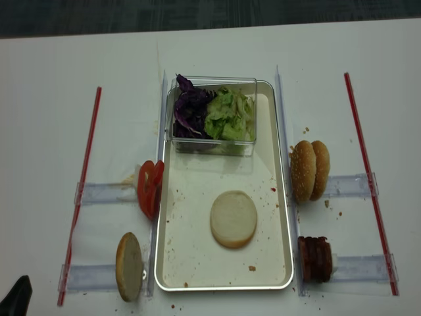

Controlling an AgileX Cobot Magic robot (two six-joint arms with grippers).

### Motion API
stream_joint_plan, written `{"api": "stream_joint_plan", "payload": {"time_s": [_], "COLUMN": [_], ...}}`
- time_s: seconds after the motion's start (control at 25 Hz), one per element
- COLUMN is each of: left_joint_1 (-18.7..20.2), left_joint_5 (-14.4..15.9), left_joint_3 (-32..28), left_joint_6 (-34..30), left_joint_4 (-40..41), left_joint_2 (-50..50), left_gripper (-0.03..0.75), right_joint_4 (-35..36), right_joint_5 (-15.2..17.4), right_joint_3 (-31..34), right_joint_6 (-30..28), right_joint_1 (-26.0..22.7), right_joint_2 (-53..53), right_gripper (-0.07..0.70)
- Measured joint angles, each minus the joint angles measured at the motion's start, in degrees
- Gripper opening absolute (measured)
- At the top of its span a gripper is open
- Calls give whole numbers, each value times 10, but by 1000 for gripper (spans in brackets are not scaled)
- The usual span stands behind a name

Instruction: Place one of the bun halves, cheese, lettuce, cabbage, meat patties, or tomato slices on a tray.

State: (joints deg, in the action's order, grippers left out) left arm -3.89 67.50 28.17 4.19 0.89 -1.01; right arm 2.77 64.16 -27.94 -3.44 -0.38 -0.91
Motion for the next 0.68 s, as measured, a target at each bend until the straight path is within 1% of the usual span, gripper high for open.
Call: {"api": "stream_joint_plan", "payload": {"time_s": [0.68], "left_joint_1": [0], "left_joint_5": [0], "left_joint_3": [0], "left_joint_6": [0], "left_joint_4": [0], "left_joint_2": [0], "left_gripper": [596], "right_joint_4": [0], "right_joint_5": [-1], "right_joint_3": [0], "right_joint_6": [0], "right_joint_1": [0], "right_joint_2": [0], "right_gripper": [315]}}
